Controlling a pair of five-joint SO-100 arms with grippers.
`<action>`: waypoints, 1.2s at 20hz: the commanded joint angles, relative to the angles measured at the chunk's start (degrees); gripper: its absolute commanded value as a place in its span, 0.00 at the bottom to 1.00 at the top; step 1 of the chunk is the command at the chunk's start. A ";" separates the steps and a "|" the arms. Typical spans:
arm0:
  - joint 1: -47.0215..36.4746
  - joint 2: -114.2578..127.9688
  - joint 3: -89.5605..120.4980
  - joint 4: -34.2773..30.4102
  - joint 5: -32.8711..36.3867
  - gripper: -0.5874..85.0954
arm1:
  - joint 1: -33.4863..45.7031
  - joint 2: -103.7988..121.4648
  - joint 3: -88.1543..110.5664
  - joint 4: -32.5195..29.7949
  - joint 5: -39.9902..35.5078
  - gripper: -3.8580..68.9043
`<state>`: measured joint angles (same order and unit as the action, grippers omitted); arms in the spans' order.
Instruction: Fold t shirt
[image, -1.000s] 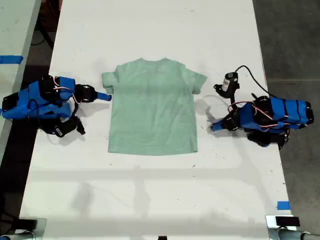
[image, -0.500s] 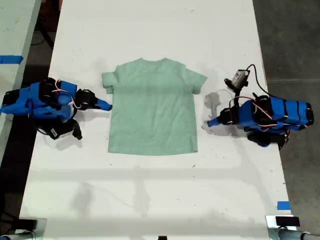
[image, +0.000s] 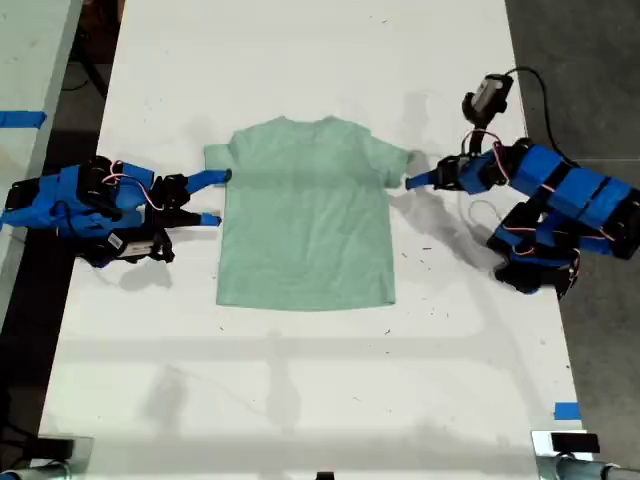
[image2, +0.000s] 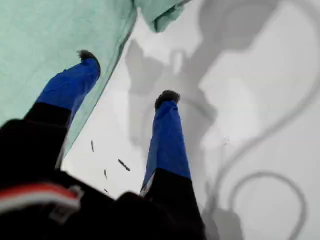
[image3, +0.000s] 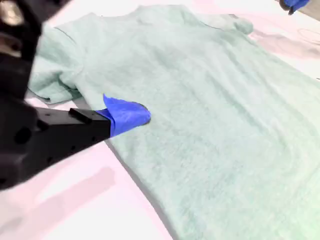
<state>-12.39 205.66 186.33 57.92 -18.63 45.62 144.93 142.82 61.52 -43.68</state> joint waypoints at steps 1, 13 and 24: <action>-2.02 0.35 2.20 -0.53 3.96 0.56 | 7.12 -21.71 -14.41 -5.27 -5.89 0.42; -2.99 0.35 2.20 -0.62 10.90 0.04 | 12.57 -67.85 -53.96 -2.81 -10.11 0.05; -3.25 0.26 2.29 -0.26 9.14 0.07 | -13.97 -58.36 -70.84 1.76 -11.43 0.05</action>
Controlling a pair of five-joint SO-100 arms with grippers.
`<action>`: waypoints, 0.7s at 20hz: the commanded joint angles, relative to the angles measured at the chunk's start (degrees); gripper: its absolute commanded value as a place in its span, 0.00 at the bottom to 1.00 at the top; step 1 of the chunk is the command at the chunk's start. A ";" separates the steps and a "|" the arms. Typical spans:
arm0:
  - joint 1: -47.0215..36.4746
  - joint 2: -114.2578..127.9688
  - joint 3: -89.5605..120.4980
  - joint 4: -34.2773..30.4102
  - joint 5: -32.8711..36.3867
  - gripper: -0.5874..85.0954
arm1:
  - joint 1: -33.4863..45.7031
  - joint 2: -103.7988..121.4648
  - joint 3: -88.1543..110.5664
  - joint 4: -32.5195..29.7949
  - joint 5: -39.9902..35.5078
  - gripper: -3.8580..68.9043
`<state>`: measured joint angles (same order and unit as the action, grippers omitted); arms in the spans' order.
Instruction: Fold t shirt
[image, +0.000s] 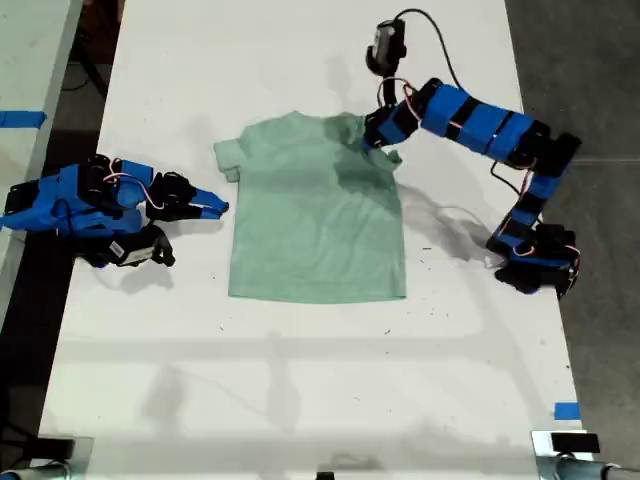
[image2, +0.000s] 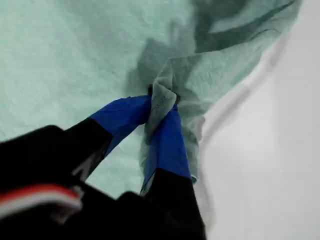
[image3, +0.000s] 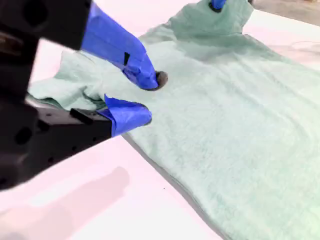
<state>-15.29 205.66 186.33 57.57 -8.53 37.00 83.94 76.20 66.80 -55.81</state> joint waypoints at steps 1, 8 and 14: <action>-0.35 0.26 2.29 0.09 -1.23 0.07 | -7.91 1.41 -4.22 -5.36 1.41 0.05; -0.35 0.18 2.29 0.18 -2.11 0.11 | -18.28 -14.94 -10.81 -12.13 2.55 0.20; -0.26 0.18 2.29 0.18 -1.93 0.12 | -11.87 3.34 -11.78 3.43 -1.85 0.55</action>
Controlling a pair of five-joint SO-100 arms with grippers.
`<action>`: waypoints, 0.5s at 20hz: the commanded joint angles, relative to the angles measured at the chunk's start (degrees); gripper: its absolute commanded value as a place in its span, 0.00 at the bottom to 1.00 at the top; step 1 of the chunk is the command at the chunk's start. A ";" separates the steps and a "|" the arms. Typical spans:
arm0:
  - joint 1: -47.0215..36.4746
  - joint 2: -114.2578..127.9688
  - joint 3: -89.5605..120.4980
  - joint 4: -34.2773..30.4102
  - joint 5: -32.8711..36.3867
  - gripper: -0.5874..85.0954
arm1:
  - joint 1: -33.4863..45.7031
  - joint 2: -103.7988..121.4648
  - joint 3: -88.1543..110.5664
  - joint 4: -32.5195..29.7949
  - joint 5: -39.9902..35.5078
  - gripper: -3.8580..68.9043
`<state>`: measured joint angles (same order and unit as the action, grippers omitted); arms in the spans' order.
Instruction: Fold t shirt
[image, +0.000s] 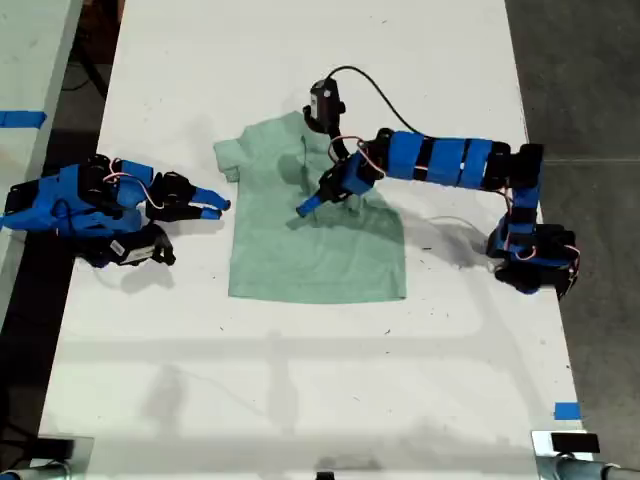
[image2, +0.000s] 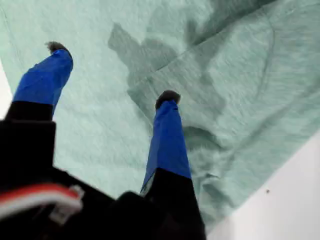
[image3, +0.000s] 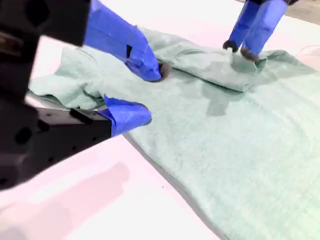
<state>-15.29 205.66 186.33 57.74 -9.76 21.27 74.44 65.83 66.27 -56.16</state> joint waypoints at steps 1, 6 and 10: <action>-0.44 0.18 2.29 0.00 -0.53 0.12 | 5.54 18.19 0.97 6.94 -1.67 0.46; -7.03 0.26 2.29 -1.41 2.37 0.00 | 9.32 56.07 40.87 5.80 3.08 0.06; -9.14 0.35 2.02 -10.28 19.60 0.00 | 6.42 93.08 87.45 -3.25 7.65 0.06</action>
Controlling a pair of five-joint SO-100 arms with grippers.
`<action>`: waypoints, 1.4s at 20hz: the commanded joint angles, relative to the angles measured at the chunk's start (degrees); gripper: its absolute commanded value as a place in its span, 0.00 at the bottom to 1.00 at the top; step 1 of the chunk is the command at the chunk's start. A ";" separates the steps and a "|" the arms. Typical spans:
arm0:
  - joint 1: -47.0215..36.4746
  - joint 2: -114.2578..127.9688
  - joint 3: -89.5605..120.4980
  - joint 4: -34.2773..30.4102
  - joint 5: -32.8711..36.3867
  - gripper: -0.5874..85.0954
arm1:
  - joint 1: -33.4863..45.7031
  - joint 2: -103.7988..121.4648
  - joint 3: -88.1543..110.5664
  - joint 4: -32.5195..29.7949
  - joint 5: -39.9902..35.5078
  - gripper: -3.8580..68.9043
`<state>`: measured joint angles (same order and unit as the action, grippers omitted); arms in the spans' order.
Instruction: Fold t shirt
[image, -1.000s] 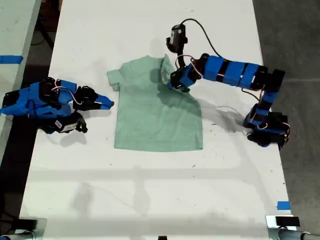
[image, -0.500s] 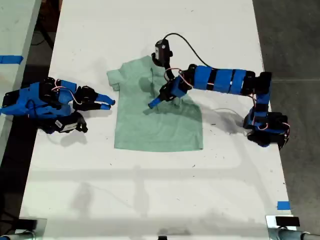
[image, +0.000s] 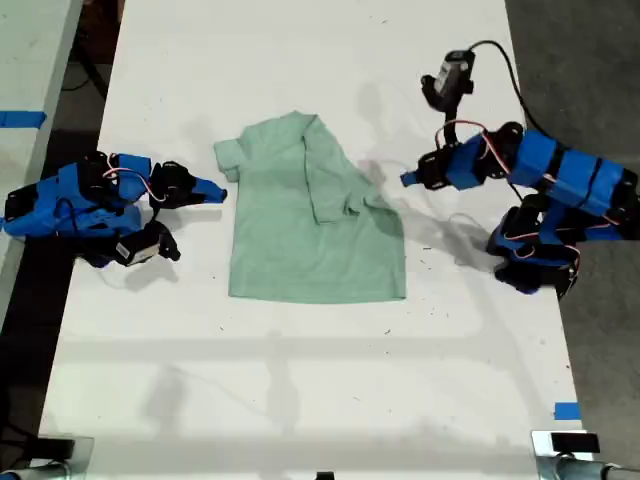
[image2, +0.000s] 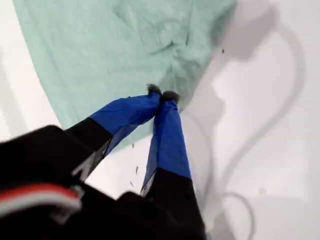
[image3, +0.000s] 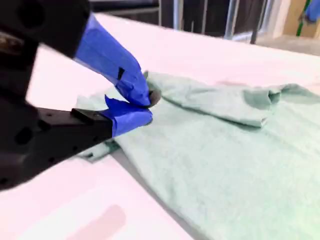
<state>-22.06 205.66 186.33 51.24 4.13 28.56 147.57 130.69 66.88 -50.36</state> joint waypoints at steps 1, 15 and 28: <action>-3.08 0.35 1.58 -5.80 10.20 0.00 | -0.53 30.94 30.67 -1.85 2.90 0.06; -13.71 0.35 2.02 -4.66 26.02 0.00 | -3.34 53.44 44.38 7.47 7.29 0.06; -13.71 0.35 2.02 -4.31 24.96 0.00 | -3.08 53.44 44.56 7.91 9.05 0.06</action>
<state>-36.30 205.66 186.33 46.76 30.15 24.79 200.21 173.58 74.62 -41.92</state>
